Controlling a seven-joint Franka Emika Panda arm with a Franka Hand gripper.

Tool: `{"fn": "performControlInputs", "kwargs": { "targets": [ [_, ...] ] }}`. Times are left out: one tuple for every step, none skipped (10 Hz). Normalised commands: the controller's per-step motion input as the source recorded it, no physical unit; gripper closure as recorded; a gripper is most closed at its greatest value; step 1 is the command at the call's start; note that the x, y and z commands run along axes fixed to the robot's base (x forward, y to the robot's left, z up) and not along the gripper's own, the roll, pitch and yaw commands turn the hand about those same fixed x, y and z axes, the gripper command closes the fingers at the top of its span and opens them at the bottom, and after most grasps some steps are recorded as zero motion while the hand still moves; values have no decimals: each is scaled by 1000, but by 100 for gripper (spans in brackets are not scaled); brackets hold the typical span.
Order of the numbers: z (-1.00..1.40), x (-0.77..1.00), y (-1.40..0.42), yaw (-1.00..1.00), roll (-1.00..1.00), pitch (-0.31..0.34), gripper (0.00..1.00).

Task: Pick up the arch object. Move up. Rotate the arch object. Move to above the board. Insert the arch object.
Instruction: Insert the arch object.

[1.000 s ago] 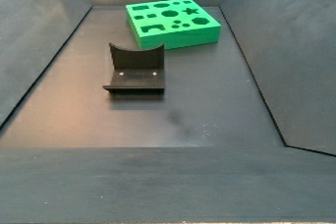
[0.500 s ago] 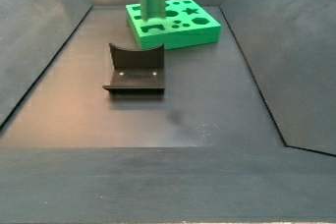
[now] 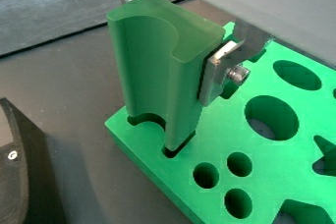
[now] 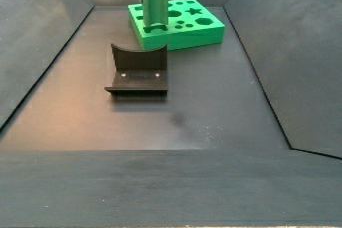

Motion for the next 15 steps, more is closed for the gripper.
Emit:
{"fn": "performControlInputs", "kwargs": {
  "targets": [
    [-83, 37, 14, -66, -210, 11, 100],
    [-97, 49, 49, -26, -183, 6, 100],
    [-120, 57, 83, 0, -154, 0, 100],
    [-131, 97, 71, 0, -104, 13, 100],
    [-189, 109, 0, -9, -31, 56, 100],
    [-254, 80, 0, -11, -71, 60, 100],
    [-249, 66, 0, -11, -96, 61, 100],
    [-314, 0, 0, -20, -116, 54, 100],
    [-400, 0, 0, -23, -93, 51, 100],
    [-500, 0, 0, -23, -37, 51, 100],
    [-514, 0, 0, -26, 0, 50, 100],
    [-529, 0, -14, -23, 0, 57, 100],
    [-486, 0, -11, 0, 0, 9, 100],
    [0, 0, 0, -117, -37, 0, 100],
    [0, 0, 0, 0, 0, 0, 100]
  ]
}}
